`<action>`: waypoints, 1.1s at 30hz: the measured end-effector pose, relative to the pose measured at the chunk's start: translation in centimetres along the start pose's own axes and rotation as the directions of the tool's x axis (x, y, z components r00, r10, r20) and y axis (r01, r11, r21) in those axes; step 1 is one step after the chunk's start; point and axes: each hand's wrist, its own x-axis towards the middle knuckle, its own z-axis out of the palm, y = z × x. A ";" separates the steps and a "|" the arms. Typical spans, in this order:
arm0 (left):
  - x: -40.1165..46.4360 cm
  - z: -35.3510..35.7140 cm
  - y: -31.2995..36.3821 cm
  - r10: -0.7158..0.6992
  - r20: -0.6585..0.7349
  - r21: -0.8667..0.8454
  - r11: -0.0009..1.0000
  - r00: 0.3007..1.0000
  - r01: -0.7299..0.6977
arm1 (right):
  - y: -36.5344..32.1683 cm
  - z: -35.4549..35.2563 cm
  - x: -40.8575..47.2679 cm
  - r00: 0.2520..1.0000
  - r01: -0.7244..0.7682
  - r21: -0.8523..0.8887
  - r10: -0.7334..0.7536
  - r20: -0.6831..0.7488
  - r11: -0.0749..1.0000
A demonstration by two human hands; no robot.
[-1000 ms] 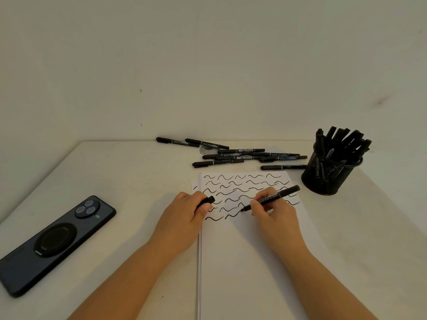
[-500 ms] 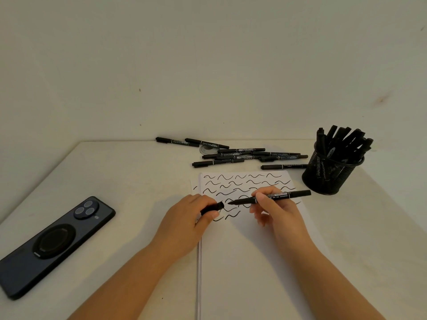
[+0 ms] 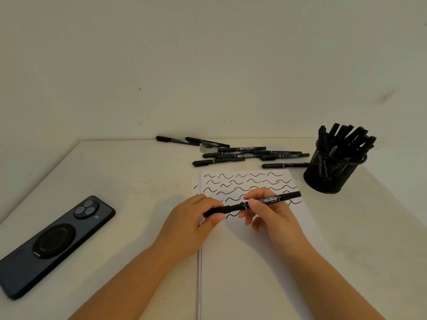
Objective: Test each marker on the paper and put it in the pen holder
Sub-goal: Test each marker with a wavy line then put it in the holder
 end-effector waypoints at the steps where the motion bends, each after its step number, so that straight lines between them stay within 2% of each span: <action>1: 0.0 0.0 0.1 -0.001 -0.003 -0.029 1.000 1.000 0.001 | 0.0 0.0 0.0 1.000 0.000 0.010 0.000 0.016 1.000; 6: -0.1 0.3 0.4 0.019 -0.022 -0.129 0.991 1.000 -0.022 | 0.2 0.1 -0.2 0.996 0.012 -0.001 -0.012 0.091 1.000; 17: -0.1 0.7 1.5 -0.049 -0.054 -0.254 0.967 0.997 0.034 | 0.6 0.3 -0.1 0.998 0.054 0.062 -0.057 0.041 0.997; 26: -0.2 0.6 1.7 -0.099 0.041 -0.339 0.935 0.994 0.107 | 0.6 0.3 -0.4 0.991 0.087 0.037 -0.090 0.098 0.996; 33: -0.2 0.7 2.0 -0.092 0.036 -0.370 0.924 0.995 0.099 | 0.1 0.2 -0.1 0.987 0.140 0.007 -0.140 0.076 0.990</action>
